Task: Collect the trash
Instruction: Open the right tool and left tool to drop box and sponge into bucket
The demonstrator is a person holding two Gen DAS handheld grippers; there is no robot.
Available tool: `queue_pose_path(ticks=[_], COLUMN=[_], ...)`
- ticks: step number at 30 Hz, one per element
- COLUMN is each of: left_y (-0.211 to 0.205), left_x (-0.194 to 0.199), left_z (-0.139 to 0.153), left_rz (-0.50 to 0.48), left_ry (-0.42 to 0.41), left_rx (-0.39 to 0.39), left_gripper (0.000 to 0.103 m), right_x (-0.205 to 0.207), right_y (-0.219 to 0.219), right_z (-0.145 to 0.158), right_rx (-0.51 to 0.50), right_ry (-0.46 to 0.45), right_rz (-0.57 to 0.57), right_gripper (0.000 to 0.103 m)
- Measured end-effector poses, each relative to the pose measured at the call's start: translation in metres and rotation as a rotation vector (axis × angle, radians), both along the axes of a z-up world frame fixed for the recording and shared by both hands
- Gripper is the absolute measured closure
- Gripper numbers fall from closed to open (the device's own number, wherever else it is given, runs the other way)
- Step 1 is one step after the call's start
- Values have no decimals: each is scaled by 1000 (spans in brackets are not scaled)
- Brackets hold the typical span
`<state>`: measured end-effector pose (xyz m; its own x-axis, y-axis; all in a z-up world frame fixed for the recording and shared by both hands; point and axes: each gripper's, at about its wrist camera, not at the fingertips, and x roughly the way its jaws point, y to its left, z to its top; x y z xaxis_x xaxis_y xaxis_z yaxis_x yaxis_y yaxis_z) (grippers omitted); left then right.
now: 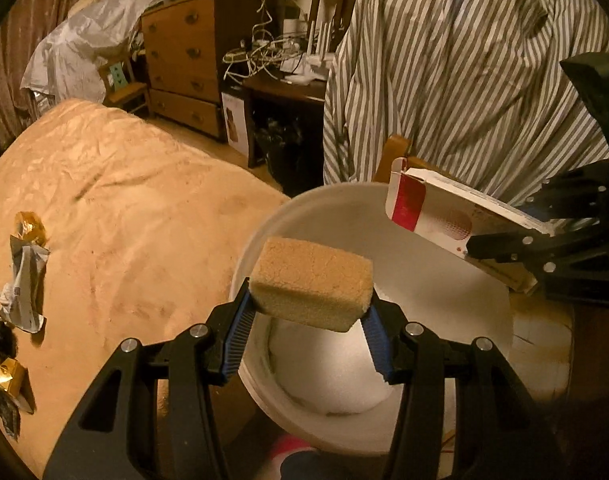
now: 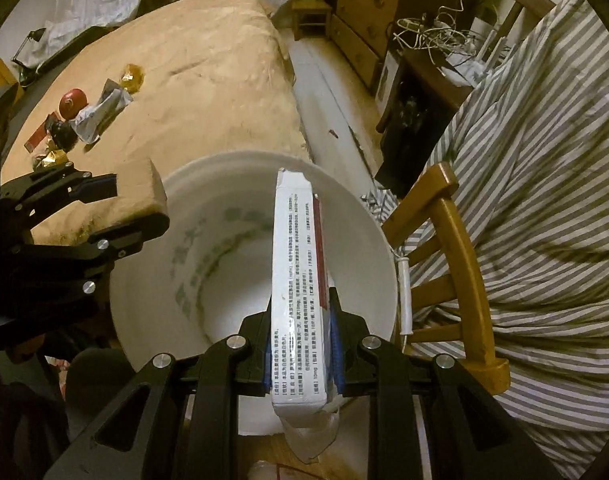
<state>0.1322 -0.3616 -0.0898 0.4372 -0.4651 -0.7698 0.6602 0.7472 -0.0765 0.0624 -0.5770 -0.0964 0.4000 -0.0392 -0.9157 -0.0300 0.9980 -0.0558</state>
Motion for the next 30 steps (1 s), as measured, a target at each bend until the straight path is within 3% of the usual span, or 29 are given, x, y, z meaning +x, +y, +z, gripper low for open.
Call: queue_pose_path(ticks=[4,6,7,8,9,21,26,28,30], left_y=[0,-3,-3,-4,-3,27,83,124,162], left_x=[1,1,0,0,-1,1,-2,2,5], left_z=[-2,-2,0,0,1,6,13,11,8], left_rz=[2,3,8,11,14,58,119,186,259], left_ry=[1,-3,-17,-29,-41,-32,-61,-67,-76], left_rx=[4,7,6,4,2,-27,-60,-65,-63], left_gripper=[53,43,27,18,16,15,15,15,15], right_x=[-1,-4,-4,-5,-6,-19,-40,-47,-49], right_y=[1,-1,-4,-6,-8,11,66,90,117], right_z=[-5,-8,-7,-7,-5,22,57,66,71], right_rx=[4,9,20,41,45,54,73,101,154], right_ry=[1,-13,-23,-34,-48,-161,-344,-402,-444], right_rz=[-4,-11,-18,-23,-30,-6,88,133,181], right_gripper=[81,79,68,63,59,56,41,32,30])
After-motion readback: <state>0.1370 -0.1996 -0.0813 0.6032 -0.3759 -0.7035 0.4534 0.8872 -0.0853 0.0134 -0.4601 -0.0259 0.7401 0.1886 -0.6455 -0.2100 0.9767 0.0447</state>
